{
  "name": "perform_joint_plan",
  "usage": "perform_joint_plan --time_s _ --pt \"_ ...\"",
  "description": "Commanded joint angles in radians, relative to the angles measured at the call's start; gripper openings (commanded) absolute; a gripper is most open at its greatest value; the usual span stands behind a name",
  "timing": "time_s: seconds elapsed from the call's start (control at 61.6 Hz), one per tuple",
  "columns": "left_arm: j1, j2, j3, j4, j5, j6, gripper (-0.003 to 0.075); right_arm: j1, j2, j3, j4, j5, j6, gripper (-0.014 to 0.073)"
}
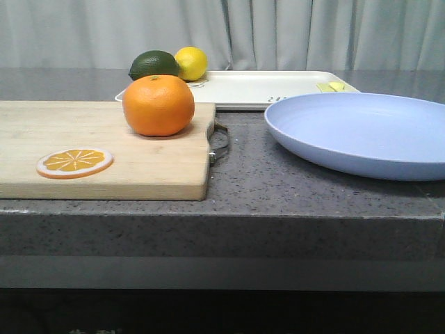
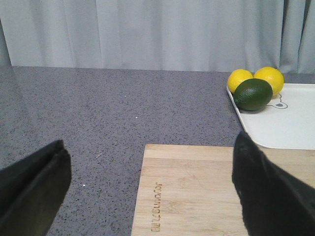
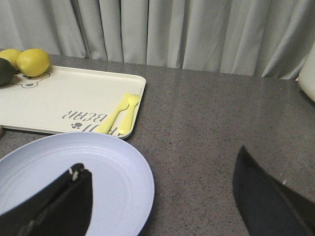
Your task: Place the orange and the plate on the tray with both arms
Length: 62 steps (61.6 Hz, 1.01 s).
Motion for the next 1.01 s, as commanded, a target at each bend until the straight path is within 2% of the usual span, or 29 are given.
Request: perform_joint_plan --time_s 0.0,0.114,0.227,0.341,0.471,0.714,0.812,0.893,0.99 --pt "-0.001 0.008 -0.037 -0.008 -0.089 -0.005 0.0636 -0.004 0.012 -0.036 0.0 -0.086 -0.002 0.0601" --pt "-0.001 0.012 -0.037 -0.023 -0.121 -0.005 0.0589 -0.004 0.012 -0.036 0.0 -0.088 -0.002 0.0601" --pt "-0.02 0.06 -0.075 -0.066 -0.107 -0.005 0.058 -0.004 0.012 -0.036 0.0 -0.092 -0.002 0.0601" --pt "-0.103 0.181 -0.17 -0.066 -0.049 -0.005 0.058 -0.004 0.012 -0.036 0.0 -0.096 -0.002 0.0601" --pt "-0.249 0.341 -0.319 -0.066 0.037 -0.005 0.058 -0.004 0.012 -0.036 0.0 -0.096 -0.002 0.0601" --pt "-0.464 0.67 -0.698 -0.066 0.351 -0.005 0.058 -0.004 0.012 -0.036 0.0 -0.096 -0.002 0.0601" --pt "-0.519 0.791 -0.821 -0.066 0.439 -0.005 0.058 -0.004 0.012 -0.036 0.0 -0.096 -0.002 0.0601" --pt "-0.559 0.907 -0.962 -0.066 0.596 -0.005 0.058 -0.004 0.012 -0.036 0.0 -0.096 -0.002 0.0601" --pt "-0.587 1.013 -1.07 -0.066 0.721 -0.005 0.058 -0.004 0.012 -0.036 0.0 -0.096 -0.002 0.0601"
